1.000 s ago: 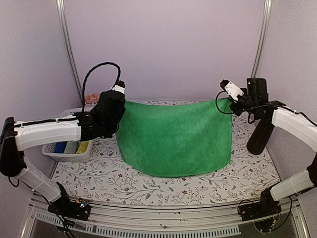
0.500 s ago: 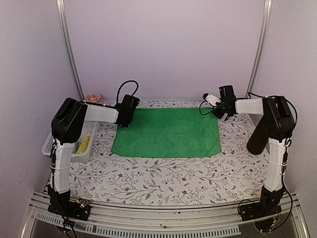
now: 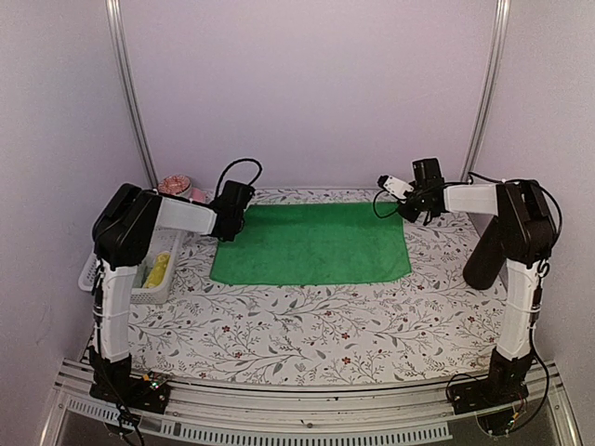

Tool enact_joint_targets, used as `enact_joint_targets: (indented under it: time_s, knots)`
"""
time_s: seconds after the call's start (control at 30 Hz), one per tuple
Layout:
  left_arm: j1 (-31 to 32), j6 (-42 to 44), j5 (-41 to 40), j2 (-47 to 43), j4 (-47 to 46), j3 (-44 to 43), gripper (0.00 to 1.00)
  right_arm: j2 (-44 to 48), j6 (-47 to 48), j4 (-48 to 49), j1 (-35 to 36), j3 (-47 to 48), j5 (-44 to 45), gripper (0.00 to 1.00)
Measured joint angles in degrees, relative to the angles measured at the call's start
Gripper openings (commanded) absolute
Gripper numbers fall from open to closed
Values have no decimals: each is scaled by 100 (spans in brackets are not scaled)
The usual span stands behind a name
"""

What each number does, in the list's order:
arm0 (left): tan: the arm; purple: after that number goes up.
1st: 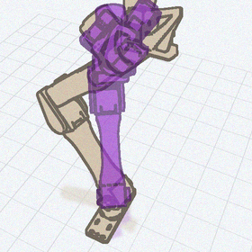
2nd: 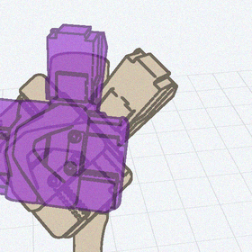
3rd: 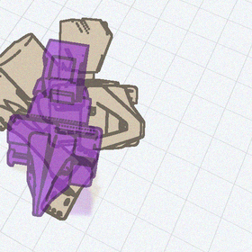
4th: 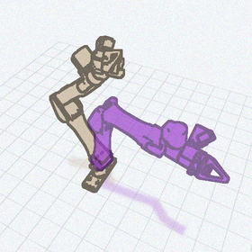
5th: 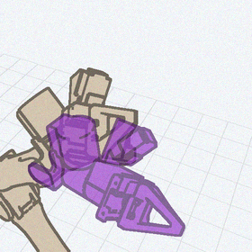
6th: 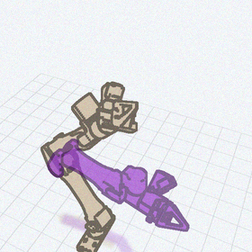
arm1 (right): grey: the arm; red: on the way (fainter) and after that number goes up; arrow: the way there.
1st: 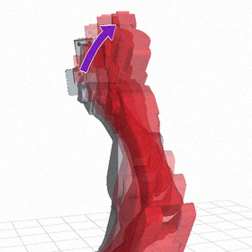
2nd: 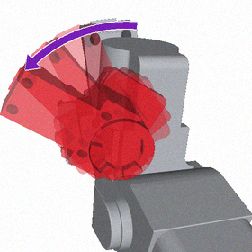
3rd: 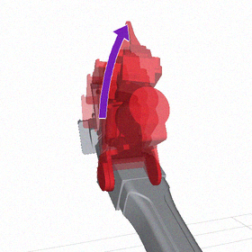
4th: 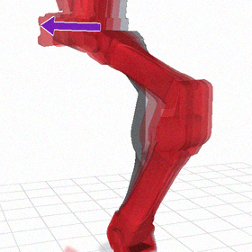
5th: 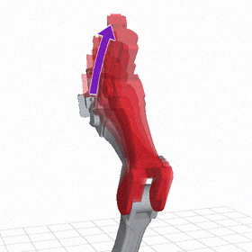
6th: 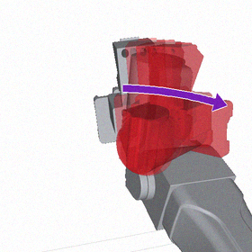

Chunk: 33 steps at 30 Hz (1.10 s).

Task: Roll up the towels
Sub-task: Fold the towel at the center of the board.

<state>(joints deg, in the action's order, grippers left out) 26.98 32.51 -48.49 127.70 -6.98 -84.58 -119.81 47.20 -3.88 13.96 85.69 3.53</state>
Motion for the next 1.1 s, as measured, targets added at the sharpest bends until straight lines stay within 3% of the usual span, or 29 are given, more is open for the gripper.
enact_joint_targets:
  time_s: [0.3,0.57,1.1]
  knots:
    - [133,105,205,-879,74,1132,0,1493,216,-42,-4,-1508,-481,2]
    - [538,-422,358,-1869,697,1746,0,2393,455,-299,-9,-2516,-944,2]
    - [931,-1567,404,-1943,2592,1832,0,2693,837,-807,105,-3298,-1172,2]
